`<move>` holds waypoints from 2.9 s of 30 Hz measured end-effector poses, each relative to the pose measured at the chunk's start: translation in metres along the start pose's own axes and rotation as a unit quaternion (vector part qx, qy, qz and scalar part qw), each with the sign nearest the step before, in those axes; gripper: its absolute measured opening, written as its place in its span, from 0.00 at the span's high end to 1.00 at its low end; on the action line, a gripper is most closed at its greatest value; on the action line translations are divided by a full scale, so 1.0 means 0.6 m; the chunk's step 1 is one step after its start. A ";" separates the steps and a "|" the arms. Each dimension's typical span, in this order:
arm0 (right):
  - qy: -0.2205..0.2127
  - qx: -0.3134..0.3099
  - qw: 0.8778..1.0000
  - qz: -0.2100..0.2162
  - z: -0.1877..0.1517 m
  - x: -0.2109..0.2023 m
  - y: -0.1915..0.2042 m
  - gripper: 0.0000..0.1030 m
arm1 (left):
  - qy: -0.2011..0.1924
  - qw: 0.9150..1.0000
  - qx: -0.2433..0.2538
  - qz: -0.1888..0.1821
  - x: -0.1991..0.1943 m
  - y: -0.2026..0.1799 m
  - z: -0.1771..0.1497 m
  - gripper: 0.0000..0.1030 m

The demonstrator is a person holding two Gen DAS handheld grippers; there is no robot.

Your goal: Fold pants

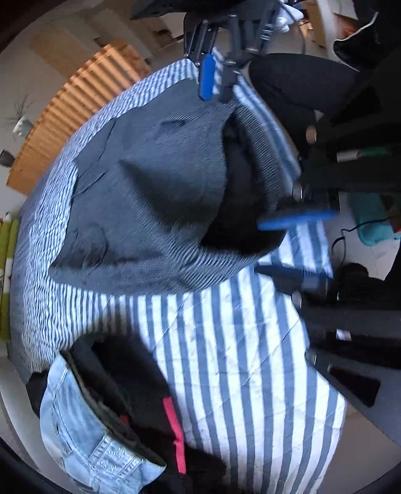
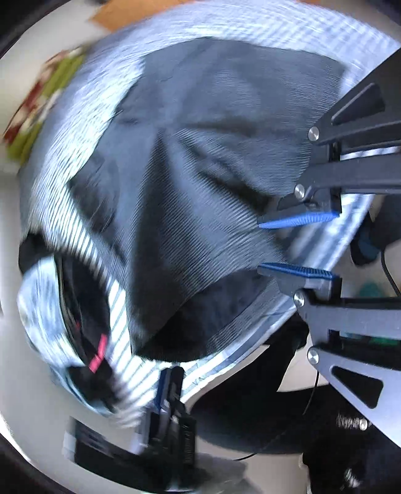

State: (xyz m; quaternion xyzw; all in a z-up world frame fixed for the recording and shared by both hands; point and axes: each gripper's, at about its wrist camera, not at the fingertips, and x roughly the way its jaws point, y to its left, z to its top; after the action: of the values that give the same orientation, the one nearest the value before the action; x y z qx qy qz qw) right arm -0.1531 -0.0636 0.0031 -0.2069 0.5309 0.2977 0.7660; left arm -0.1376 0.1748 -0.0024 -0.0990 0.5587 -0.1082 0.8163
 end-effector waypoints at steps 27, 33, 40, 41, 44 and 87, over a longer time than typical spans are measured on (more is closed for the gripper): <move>0.008 0.137 0.989 0.060 -0.140 0.000 -0.091 1.00 | 0.057 0.998 0.021 -0.004 0.025 -0.018 -0.019 0.90; -0.079 0.150 0.985 0.038 -0.067 -0.071 -0.136 0.96 | -0.027 0.998 0.018 -0.046 -0.044 -0.050 0.067 0.72; -0.024 0.169 0.979 0.107 -0.025 0.039 -0.143 0.95 | 0.011 0.996 0.047 -0.076 0.080 -0.122 0.132 0.70; -0.012 0.169 0.978 0.118 -0.023 0.058 -0.136 0.95 | 0.030 0.996 0.041 -0.076 0.109 -0.122 0.132 0.70; 0.022 0.165 0.976 0.138 -0.030 0.102 -0.129 0.95 | 0.077 0.995 0.031 -0.051 0.171 -0.108 0.118 0.70; -0.046 0.284 0.957 -0.019 -0.024 0.044 -0.568 0.58 | -0.042 0.987 -0.114 0.105 0.189 0.142 0.455 1.00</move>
State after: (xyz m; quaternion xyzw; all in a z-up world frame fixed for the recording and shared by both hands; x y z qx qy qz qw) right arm 0.0741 -0.3173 -0.0265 0.0233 0.5540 0.1291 0.8221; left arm 0.1627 0.2351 -0.0303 -0.1362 0.5399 0.0470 0.8293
